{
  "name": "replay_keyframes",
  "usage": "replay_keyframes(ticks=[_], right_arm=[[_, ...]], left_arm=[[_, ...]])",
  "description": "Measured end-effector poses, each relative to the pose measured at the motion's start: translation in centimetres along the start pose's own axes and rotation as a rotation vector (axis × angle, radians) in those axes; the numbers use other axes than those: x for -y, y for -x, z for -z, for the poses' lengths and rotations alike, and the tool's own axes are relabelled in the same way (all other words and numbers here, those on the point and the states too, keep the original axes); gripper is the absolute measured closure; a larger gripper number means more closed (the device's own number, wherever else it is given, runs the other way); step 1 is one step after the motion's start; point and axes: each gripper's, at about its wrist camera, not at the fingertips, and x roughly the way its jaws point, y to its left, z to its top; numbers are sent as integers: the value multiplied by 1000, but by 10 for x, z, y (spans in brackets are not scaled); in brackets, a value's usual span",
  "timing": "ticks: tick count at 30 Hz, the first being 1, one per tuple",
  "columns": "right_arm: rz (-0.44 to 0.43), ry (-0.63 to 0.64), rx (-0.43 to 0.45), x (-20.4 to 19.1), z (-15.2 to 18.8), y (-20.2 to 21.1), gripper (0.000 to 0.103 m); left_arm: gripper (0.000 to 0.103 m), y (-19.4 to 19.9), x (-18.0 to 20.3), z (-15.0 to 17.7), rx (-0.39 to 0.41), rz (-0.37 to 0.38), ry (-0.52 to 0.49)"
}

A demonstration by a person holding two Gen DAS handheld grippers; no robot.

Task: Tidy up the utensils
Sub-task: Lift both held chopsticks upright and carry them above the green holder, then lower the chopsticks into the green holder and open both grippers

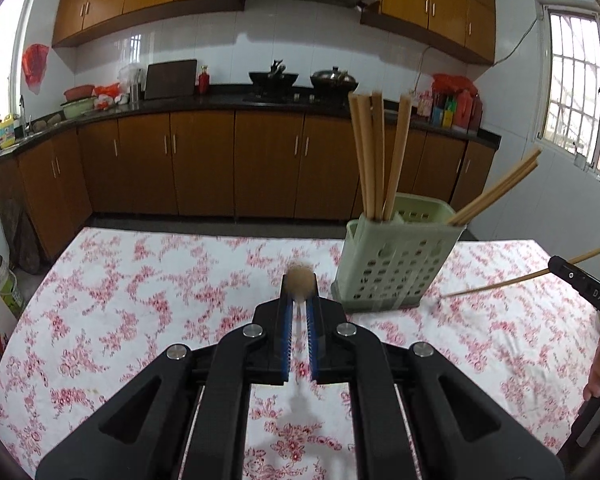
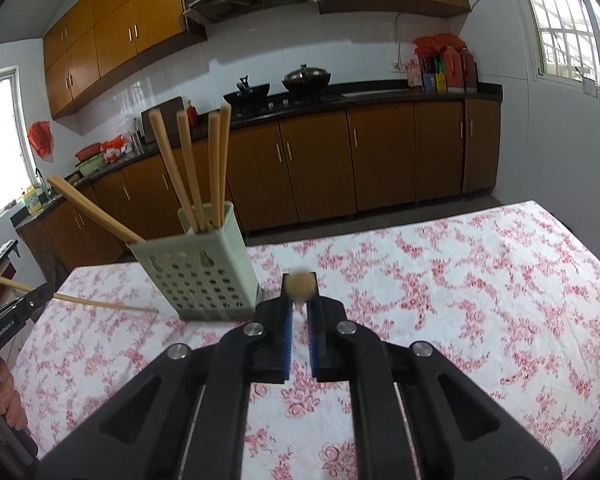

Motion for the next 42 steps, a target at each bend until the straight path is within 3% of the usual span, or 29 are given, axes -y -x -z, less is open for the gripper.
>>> replay_keyframes(ticks=[15,31,36,42], right_arm=[[-37,13,53,-8,-17,14,95],[-224,67,219,-59,-91,85,95],[-223,84,253,-67,-109,85,95],[-209,94,222,-73,-117,59,95]], left_arm=[[96,12,4,-13,59,10,-9],[96,68,46,-80,234,135,2],[96,72,61,-109,316,126,13],[96,51,74,-125,353,95,5]])
